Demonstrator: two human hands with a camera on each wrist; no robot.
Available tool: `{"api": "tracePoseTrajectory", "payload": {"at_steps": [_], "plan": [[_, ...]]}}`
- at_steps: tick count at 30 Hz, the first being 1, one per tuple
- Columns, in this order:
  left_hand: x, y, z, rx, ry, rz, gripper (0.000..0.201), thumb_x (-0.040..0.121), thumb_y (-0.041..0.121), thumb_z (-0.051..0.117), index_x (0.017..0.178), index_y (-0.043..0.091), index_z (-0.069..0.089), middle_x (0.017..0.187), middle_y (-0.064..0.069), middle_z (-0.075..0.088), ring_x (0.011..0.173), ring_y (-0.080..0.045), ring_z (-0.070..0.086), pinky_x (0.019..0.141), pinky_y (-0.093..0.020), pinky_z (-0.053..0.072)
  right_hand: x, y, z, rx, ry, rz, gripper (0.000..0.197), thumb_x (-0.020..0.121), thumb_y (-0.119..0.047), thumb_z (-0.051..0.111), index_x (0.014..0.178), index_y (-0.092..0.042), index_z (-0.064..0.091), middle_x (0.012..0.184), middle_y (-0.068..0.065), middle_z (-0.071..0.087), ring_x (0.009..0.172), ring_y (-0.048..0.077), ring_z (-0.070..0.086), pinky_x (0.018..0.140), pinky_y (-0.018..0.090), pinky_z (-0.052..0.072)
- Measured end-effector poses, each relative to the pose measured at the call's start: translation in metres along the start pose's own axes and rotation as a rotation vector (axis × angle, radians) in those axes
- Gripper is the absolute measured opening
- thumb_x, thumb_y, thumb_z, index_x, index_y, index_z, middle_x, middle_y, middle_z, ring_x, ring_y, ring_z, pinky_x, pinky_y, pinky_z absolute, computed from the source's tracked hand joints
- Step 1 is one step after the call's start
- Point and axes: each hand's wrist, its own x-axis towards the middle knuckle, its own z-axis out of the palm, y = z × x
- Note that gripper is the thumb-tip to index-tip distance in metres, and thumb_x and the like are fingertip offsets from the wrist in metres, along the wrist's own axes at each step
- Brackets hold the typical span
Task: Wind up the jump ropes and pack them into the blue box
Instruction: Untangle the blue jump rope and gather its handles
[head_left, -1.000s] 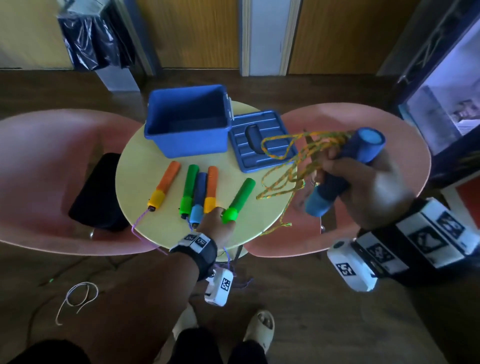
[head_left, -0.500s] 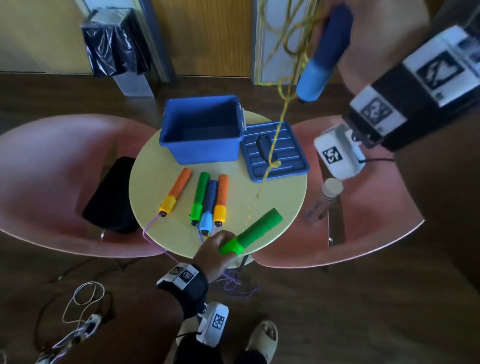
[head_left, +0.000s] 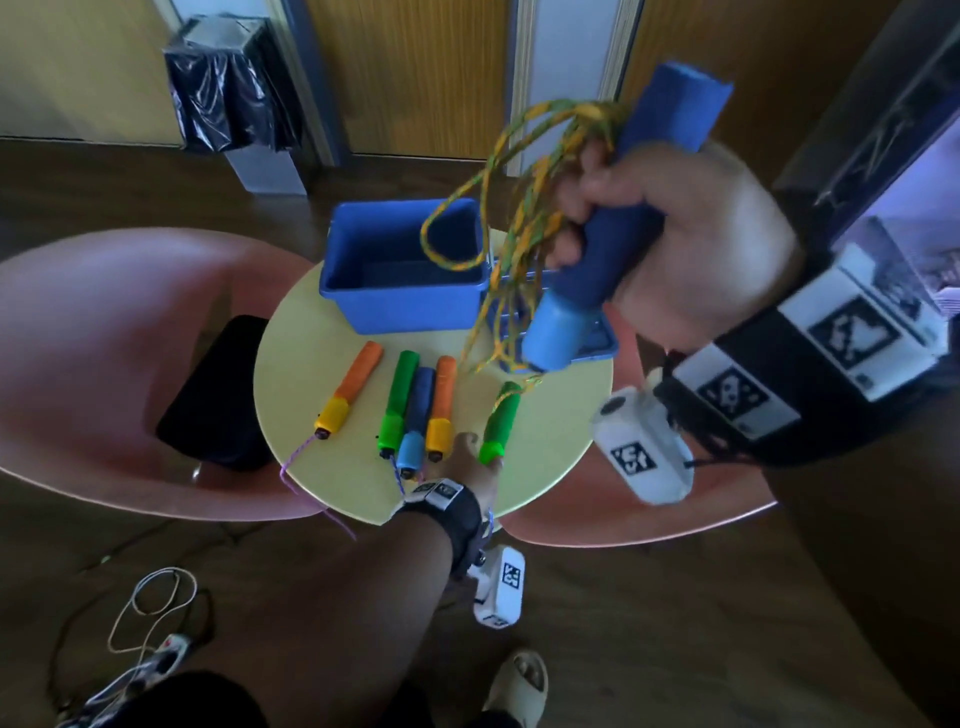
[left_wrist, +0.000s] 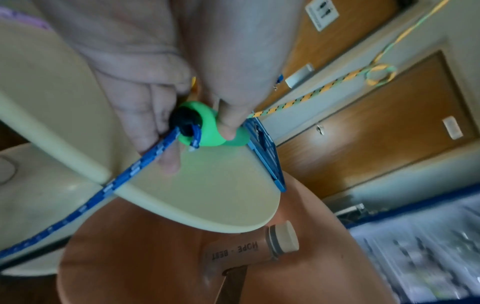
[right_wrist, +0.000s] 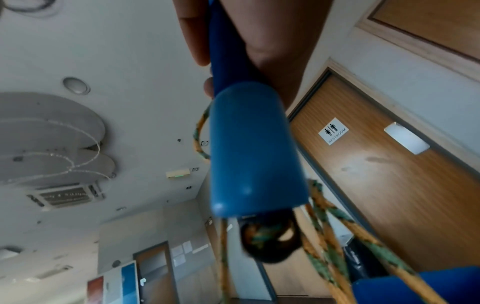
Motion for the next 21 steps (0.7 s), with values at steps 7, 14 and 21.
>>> {"api": "tracePoseTrajectory", "payload": {"at_steps": [7,14,21], "plan": [[0.027,0.014,0.008,0.124,-0.091,0.007,0.043,0.091,0.052,0.056,0.127,0.028,0.049,0.122,0.003,0.06,0.104,-0.025,0.06,0.088,-0.031,0.046,-0.036,0.004,-0.032,0.163,-0.329,0.058,0.028,0.053,-0.016,0.075,0.069,-0.012,0.053,0.062,0.006,0.049,0.051,0.02,0.047,0.062,0.034,0.035],[0.011,0.048,-0.027,0.598,-0.066,0.124,0.038,0.096,0.04,0.049,0.124,0.015,0.048,0.121,-0.013,0.064,0.109,-0.034,0.063,0.087,-0.041,0.052,-0.06,0.016,-0.066,0.113,-0.175,0.155,0.04,0.038,-0.023,0.084,0.062,-0.013,0.054,0.057,0.006,0.046,0.047,0.019,0.041,0.059,0.034,0.033],[0.012,0.052,-0.043,0.843,-0.003,0.281,0.032,0.094,0.046,0.05,0.107,0.019,0.063,0.118,-0.009,0.06,0.105,-0.033,0.062,0.081,-0.042,0.051,-0.091,0.088,-0.115,0.028,-0.058,0.429,0.041,0.041,-0.011,0.081,0.066,-0.006,0.049,0.06,0.011,0.043,0.048,0.022,0.044,0.057,0.037,0.032]]}}
